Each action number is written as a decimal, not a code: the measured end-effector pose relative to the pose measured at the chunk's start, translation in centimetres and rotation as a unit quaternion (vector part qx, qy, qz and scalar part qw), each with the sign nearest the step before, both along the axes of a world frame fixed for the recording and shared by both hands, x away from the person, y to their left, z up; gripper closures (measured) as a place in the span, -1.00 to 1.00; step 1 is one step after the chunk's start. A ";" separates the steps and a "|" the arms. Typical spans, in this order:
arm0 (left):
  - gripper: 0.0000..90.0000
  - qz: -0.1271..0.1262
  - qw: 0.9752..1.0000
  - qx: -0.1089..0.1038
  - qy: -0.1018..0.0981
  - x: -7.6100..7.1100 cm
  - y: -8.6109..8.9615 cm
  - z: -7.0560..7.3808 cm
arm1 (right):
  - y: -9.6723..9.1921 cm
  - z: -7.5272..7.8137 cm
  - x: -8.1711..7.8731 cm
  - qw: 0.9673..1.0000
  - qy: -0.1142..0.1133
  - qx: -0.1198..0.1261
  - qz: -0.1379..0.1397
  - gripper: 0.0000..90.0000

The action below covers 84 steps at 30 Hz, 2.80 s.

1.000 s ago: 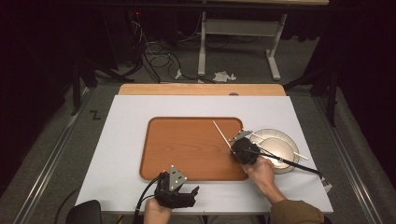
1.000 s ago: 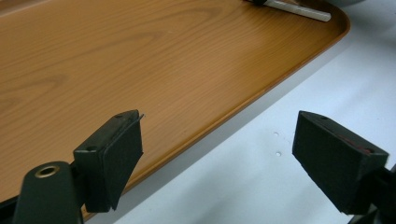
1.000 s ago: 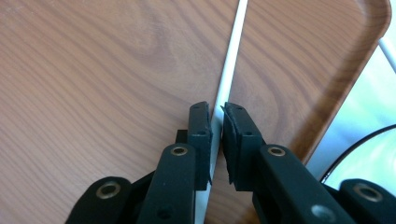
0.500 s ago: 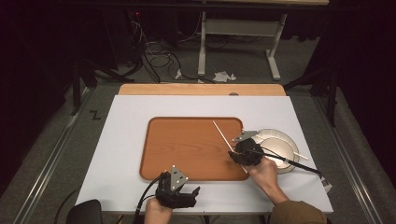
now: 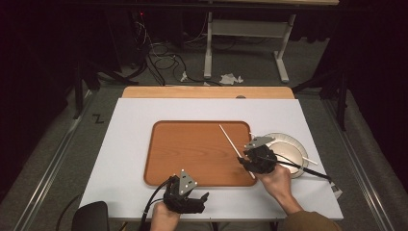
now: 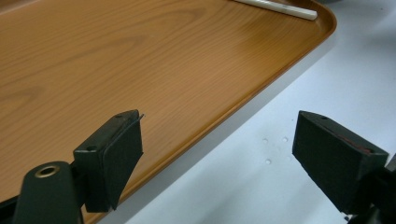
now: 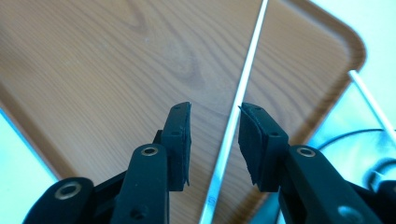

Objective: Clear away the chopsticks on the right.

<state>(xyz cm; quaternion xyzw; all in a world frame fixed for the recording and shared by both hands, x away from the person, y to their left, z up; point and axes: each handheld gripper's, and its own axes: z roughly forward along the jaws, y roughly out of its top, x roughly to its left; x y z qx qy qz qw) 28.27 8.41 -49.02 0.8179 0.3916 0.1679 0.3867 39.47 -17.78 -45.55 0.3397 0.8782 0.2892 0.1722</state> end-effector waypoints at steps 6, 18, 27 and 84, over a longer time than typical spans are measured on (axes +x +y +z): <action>-0.64 -0.018 1.000 0.000 -0.001 0.4 -0.6 0.0 | -1.1 0.9 -1.0 1.000 -0.017 0.003 -0.013 0.49; -0.64 -0.041 0.999 0.000 -0.003 0.9 -1.3 0.1 | -3.3 2.0 -2.3 0.999 -0.032 0.001 -0.042 0.51; -0.64 -0.049 0.999 0.000 -0.001 1.2 -1.7 0.1 | -5.8 3.1 -2.6 0.996 -0.048 0.015 -0.073 0.52; -0.64 -0.056 0.998 0.008 0.007 1.4 -2.0 -0.1 | -18.0 0.8 -0.4 0.962 0.012 0.017 -0.271 0.52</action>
